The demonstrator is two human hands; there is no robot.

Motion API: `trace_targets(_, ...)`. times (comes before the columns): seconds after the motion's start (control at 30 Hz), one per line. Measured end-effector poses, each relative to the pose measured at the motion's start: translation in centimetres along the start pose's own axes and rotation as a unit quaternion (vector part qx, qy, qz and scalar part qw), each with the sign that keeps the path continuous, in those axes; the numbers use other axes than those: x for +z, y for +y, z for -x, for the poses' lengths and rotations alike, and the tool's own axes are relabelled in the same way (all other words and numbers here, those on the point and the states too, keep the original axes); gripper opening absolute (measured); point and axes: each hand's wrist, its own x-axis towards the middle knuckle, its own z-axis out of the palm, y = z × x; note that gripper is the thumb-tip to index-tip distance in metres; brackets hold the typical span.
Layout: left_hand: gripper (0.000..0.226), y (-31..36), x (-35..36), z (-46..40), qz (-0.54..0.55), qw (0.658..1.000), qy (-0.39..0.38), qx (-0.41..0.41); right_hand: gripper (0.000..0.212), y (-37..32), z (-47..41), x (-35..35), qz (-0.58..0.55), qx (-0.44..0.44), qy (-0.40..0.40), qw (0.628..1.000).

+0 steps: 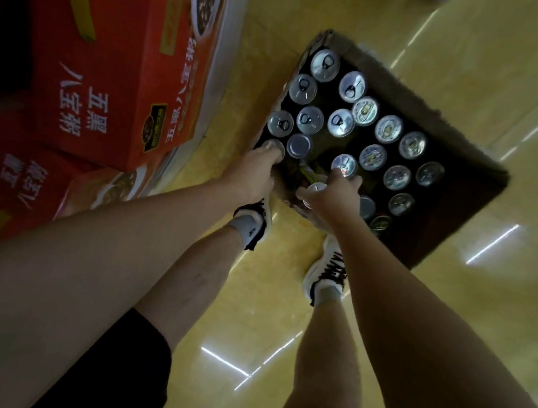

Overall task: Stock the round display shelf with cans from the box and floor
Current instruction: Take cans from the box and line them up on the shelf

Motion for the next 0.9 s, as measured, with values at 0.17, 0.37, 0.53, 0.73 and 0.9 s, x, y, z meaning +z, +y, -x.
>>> trace_targets(0.17,0.045,2.1,-2.5,4.0,0.031,0.999,0.009,0.002,0.034,-0.1,4.9,-7.0,-0.059,-0.074,-0.031,0.995)
trace_targets(0.37,0.067,7.9,-8.8,11.1,0.080,0.997,-0.011,0.007,0.044,-6.0,13.7,-16.0,-0.046,-0.123,-0.022,0.991)
trace_targets(0.53,0.072,12.4,-15.8,18.2,0.133,0.990,-0.023,0.029,0.026,-12.4,22.3,-23.3,-0.024,-0.161,-0.036,0.986)
trace_targets(0.73,0.074,16.3,-24.9,27.1,0.188,0.979,-0.021,0.080,0.031,-17.7,32.6,-30.0,-0.008,-0.211,0.004,0.977)
trace_targets(0.9,0.073,19.6,-30.1,35.0,0.208,0.970,0.014,0.127,0.025,-21.2,42.4,-34.1,-0.015,-0.261,0.076,0.962)
